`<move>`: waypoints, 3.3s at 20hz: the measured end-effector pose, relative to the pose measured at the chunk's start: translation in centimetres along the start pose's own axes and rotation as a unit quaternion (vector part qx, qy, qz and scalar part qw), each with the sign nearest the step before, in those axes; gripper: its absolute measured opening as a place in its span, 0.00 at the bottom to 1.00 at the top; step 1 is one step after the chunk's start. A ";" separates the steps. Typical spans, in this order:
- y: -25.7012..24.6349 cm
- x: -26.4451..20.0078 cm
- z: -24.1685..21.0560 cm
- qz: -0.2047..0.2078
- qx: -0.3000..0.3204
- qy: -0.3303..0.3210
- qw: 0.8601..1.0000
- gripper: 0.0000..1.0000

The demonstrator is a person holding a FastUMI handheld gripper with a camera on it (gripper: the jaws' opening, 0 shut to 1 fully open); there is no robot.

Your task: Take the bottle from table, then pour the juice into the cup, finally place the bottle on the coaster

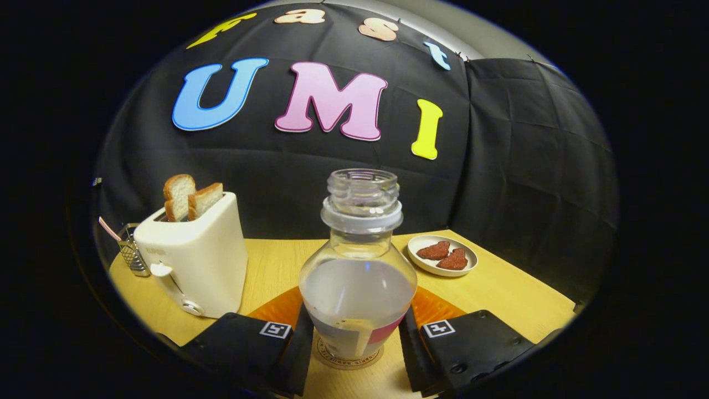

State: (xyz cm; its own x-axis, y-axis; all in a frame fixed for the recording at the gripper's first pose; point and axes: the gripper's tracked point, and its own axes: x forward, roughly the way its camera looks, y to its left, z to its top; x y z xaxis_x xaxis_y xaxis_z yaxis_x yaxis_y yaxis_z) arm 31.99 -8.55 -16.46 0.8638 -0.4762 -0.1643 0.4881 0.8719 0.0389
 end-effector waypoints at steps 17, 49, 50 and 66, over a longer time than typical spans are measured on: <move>0.1 1.4 -3.5 0.017 0.022 0.039 0.999 0.99; 1.3 -29.6 9.6 0.203 -0.013 -0.083 0.976 0.97; 1.1 -30.7 9.6 0.203 -0.014 -0.085 0.975 0.97; -1.8 -34.7 12.3 0.183 -0.008 -0.112 0.977 0.97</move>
State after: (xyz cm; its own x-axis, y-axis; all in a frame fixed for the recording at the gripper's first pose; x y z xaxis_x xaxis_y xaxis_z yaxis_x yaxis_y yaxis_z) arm 2.68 4.99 1.34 0.9864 -0.1445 0.0780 0.1418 0.9891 0.0387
